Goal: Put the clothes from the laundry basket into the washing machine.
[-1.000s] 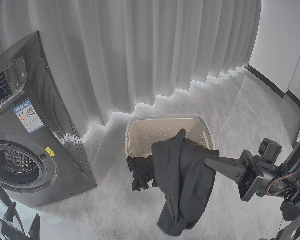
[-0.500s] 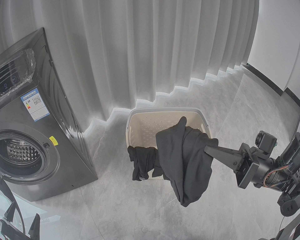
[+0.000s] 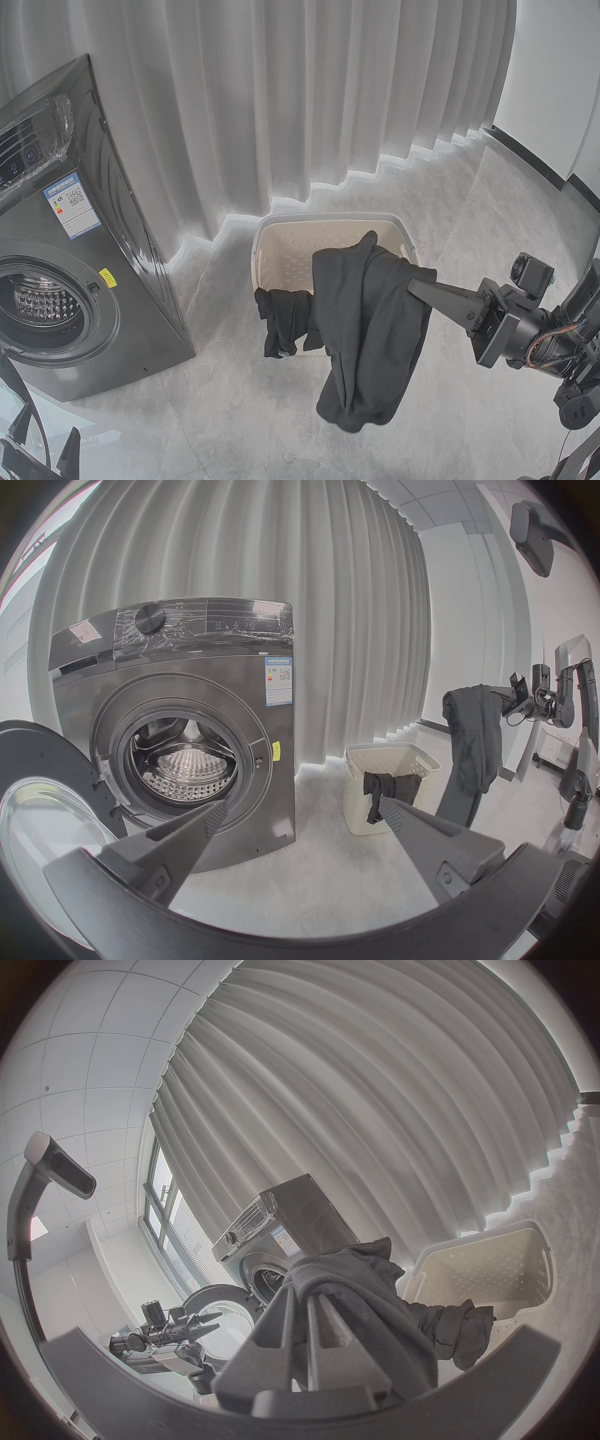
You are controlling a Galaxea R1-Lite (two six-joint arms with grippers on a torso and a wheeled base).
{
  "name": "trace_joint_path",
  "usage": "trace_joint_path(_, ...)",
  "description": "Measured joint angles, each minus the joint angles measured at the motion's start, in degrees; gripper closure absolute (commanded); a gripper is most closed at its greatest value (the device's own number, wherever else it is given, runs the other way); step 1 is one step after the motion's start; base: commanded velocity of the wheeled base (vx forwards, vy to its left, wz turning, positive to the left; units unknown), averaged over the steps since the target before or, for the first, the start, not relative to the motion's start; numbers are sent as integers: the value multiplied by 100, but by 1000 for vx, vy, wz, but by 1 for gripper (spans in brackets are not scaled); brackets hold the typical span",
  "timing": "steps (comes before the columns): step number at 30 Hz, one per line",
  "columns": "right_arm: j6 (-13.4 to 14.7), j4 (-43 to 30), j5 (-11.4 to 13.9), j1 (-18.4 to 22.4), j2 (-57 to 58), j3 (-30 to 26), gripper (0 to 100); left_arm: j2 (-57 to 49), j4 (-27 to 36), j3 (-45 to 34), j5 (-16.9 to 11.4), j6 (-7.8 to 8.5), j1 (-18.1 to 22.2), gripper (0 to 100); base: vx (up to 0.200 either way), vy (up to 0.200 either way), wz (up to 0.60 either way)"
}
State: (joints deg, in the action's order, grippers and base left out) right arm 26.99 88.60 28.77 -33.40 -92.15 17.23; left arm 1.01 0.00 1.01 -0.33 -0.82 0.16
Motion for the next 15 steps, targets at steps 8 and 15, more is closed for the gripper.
trace_joint_path(8, 51, -41, 5, -39, 12, -13, 100, 0, -2, 0, 6, -29, 0, 0, 0, 0, 0)
trace_joint_path(15, 60, -9, 10, -48, 20, 0, 100, 0, -2, 0, 9, -30, 0, 0, 0, 0, 0)
